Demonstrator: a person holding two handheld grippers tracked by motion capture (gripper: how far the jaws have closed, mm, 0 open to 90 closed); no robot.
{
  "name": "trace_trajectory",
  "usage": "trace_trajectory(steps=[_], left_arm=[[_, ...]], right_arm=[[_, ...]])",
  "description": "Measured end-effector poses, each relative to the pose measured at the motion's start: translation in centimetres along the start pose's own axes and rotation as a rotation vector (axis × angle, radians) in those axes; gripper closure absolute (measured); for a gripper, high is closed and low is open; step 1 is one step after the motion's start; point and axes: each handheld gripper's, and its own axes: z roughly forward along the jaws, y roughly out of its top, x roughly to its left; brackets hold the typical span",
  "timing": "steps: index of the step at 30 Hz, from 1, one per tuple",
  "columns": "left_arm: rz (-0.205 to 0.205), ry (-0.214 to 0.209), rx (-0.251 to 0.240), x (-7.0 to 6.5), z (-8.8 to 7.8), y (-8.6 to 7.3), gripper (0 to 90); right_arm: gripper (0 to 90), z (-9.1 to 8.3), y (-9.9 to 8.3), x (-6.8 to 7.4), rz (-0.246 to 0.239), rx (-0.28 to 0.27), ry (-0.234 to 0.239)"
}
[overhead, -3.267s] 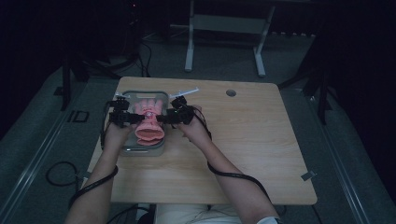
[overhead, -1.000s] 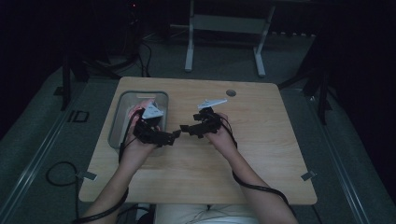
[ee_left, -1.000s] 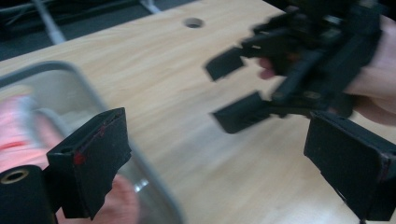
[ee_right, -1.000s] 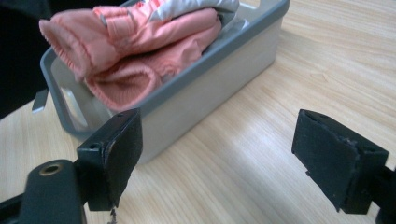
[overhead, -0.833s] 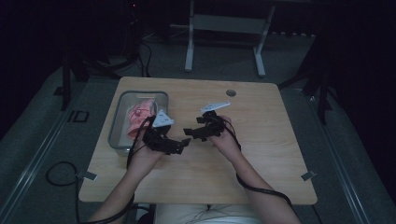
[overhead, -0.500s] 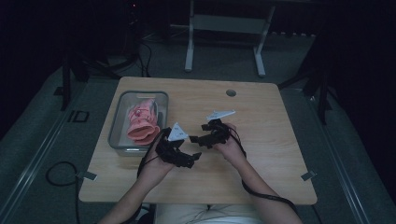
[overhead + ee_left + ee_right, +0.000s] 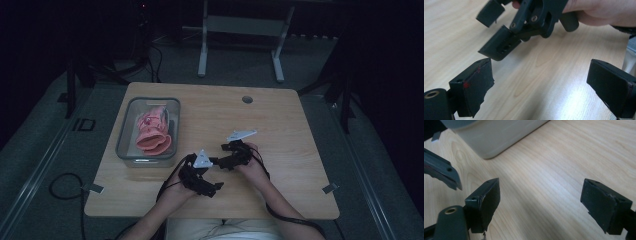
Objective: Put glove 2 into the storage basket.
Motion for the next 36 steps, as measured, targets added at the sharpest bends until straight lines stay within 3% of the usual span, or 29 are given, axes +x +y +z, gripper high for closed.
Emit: trace_trajectory(steps=[9, 17, 24, 29, 33, 36], left_arm=[[-0.001, -0.04, 0.019, -0.6, 1.7, -1.3, 6.5], [0.038, -0.034, 0.022, -1.5, 2.9, -2.4, 6.5], [0.043, -0.058, 0.02, -1.8, 3.4, -2.9, 6.4], [0.067, -0.052, 0.007, -2.1, 3.3, -3.0, 6.4], [0.068, -0.053, 0.005, -2.1, 3.3, -3.0, 6.5], [0.091, -0.037, -0.003, -2.2, 3.2, -3.1, 6.4]], right_arm=[[15.9, 0.0, -1.8, 0.0, -0.024, 0.028, -0.012], [15.4, -0.4, -2.9, -0.2, -0.046, 0.034, -0.026], [15.2, -1.0, -3.9, -0.2, -0.053, 0.038, -0.035], [14.6, -1.4, -4.7, -0.1, -0.071, 0.048, -0.05], [14.5, -1.9, -5.1, -0.2, -0.072, 0.03, -0.053], [14.4, -2.2, -5.2, -0.3, -0.072, 0.018, -0.059]])
